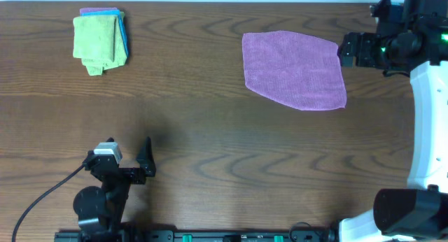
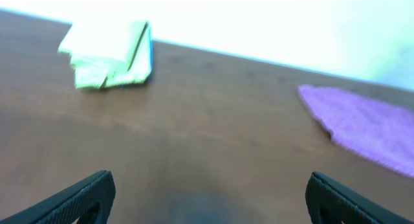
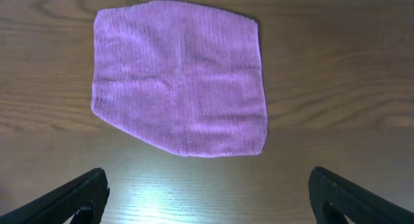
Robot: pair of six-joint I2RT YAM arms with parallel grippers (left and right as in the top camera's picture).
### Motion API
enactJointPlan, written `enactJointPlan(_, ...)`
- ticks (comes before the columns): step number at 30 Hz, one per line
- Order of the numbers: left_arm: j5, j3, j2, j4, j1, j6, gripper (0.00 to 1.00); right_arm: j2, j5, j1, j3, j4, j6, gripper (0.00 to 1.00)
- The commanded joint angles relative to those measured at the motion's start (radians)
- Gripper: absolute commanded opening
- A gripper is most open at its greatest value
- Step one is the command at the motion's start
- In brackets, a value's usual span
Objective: Fold the cloth
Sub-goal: 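Reach the left gripper to the cloth's upper-left corner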
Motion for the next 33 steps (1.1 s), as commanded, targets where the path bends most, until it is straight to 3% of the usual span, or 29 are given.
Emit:
enactJointPlan(1,0.027,-0.004,-0.006,0.061,-0.005,-0.018,0.95,-0.022,-0.005,0.005,0.000,-0.010,-0.021,0.99)
enactJointPlan(4,0.034,-0.004,-0.006,0.111,-0.005,-0.026,0.95,-0.022,-0.005,0.005,0.000,-0.012,-0.020,0.99)
enactJointPlan(11,0.248,-0.004,-0.001,0.166,-0.005,-0.164,1.00,-0.022,-0.004,0.005,0.000,-0.009,-0.021,0.99)
enactJointPlan(12,0.249,-0.004,0.009,0.166,-0.005,-0.175,0.95,-0.022,-0.004,0.005,0.000,-0.007,-0.021,0.99)
enactJointPlan(15,0.264,-0.004,0.080,0.191,-0.005,-0.185,0.94,-0.022,-0.004,0.005,0.000,-0.002,-0.027,0.99)
enactJointPlan(21,0.403,0.014,0.438,0.449,-0.017,-0.212,0.95,-0.022,-0.004,0.005,0.000,0.010,-0.028,0.99)
enactJointPlan(27,0.413,0.162,0.830,0.496,-0.134,-0.130,0.97,-0.022,-0.004,0.005,0.000,0.030,-0.028,0.99)
enactJointPlan(33,0.401,0.427,1.215,0.496,-0.273,-0.050,0.98,-0.022,-0.003,0.003,0.000,0.075,-0.042,0.99)
